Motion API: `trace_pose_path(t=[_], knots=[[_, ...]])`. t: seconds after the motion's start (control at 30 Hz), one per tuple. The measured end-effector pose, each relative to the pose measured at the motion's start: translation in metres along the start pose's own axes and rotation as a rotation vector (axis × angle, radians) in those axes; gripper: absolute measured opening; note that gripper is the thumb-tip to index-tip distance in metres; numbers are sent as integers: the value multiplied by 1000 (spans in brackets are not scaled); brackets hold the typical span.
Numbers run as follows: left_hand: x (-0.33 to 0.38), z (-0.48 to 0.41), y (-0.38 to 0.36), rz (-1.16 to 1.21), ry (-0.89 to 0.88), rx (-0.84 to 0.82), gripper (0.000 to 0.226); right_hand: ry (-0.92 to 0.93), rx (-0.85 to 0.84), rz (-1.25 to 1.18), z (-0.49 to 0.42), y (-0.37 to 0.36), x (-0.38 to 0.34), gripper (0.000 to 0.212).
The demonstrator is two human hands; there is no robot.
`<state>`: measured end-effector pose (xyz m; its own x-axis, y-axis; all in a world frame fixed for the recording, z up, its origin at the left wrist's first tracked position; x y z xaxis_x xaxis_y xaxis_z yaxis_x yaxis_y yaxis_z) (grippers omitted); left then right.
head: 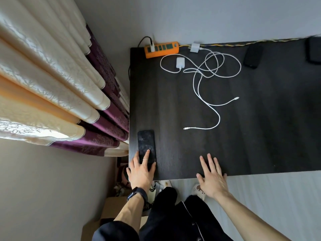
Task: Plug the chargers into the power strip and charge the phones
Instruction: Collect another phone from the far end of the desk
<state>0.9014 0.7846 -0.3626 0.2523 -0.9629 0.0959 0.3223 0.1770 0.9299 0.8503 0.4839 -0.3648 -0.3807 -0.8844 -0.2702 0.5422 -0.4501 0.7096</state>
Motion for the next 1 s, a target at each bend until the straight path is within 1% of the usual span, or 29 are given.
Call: trace_pose_path(t=[0.17,0.23,0.3,0.33,0.4,0.47,0.57,0.67,0.8,0.87,1.0], knots=[[5,-3,-2,-5,17,-45,68,22,-56,-28,-1,10,3,71],[16,-6,5,15,21,-22,69,40,-76,-55,-2,18,3,68],[26,-8,9,-28,38,-14,68,39,-117,-86,-4,28,1,63],[36,-9,11,-73,7,-9,65,28,-125,-110,-4,35,2,59],[63,-9,18,-154,-132,7,54,-10,-108,-193,-7,52,6,51],[94,-7,27,-206,-267,16,49,-35,-68,-300,-8,76,14,47],[150,-1,46,-208,-375,30,50,-6,31,-463,0,128,39,42],[208,6,66,-164,-396,53,51,31,150,-556,15,192,70,38],[297,24,93,-86,-438,83,52,84,299,-604,34,273,120,38],[331,24,110,-24,-456,127,49,114,353,-627,34,302,135,38],[398,33,131,12,-488,145,51,143,440,-684,32,350,176,40]])
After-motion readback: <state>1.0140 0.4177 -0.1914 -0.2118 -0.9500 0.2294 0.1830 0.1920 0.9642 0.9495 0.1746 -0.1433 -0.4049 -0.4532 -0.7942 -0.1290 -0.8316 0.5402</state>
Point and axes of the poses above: each hand's wrist, its own z-axis away from the middle knuckle, its own y-axis out of the back of the hand, x = y × z, the point moved 8 cm from there along -z, towards the middle knuckle, and after that the axes turned 8 degrees about -z, right-handed, at the moved point
